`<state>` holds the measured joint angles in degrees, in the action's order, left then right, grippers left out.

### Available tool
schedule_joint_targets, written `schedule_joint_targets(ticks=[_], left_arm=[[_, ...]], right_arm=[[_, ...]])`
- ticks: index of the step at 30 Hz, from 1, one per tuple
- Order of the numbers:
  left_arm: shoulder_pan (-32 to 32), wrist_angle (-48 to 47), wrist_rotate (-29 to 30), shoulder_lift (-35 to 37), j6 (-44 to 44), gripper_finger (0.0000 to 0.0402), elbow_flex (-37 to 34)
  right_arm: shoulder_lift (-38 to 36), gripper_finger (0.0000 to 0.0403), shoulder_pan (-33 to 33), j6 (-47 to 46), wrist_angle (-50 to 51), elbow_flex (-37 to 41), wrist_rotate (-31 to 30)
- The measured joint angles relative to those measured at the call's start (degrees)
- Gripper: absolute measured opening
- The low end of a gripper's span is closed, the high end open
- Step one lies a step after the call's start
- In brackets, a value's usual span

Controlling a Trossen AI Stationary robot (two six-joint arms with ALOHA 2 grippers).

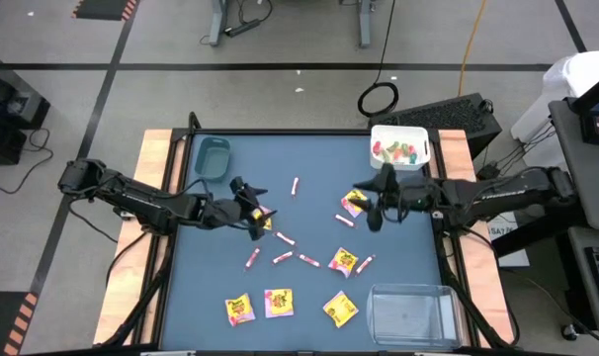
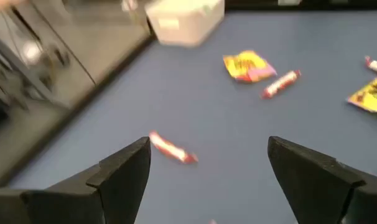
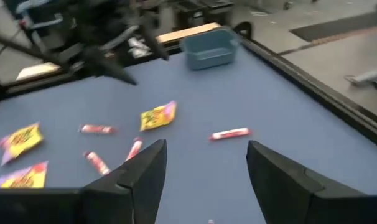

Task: Sort candy
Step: Put the yellow candy pack into the blue bin

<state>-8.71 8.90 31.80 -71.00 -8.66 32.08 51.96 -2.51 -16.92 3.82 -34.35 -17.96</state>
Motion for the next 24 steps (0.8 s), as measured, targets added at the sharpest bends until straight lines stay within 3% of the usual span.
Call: schedule_joint_targets(ticks=[3,9,12,24], left_arm=[[0.5,-6.0,-2.9,0.0,-5.6,0.0326,0.0],[3.7,-13.8,-13.3,0.0,-8.4,0.0326,0.0],[6.2,-16.5,-19.7,0.0,-5.2,0.0326,0.0],[21.3,-22.9,-35.5,-0.6,5.9,0.0326,0.0]], right_arm=[[2.6,0.0212,-3.2,1.4,-2.7,0.3,-0.3],[10.2,0.0212,-7.8,1.6,-5.3,0.4,-0.2],[14.4,0.0212,-9.4,1.8,-8.2,0.4,0.1],[23.4,0.0212,-13.5,0.6,-19.4,0.4,0.3]])
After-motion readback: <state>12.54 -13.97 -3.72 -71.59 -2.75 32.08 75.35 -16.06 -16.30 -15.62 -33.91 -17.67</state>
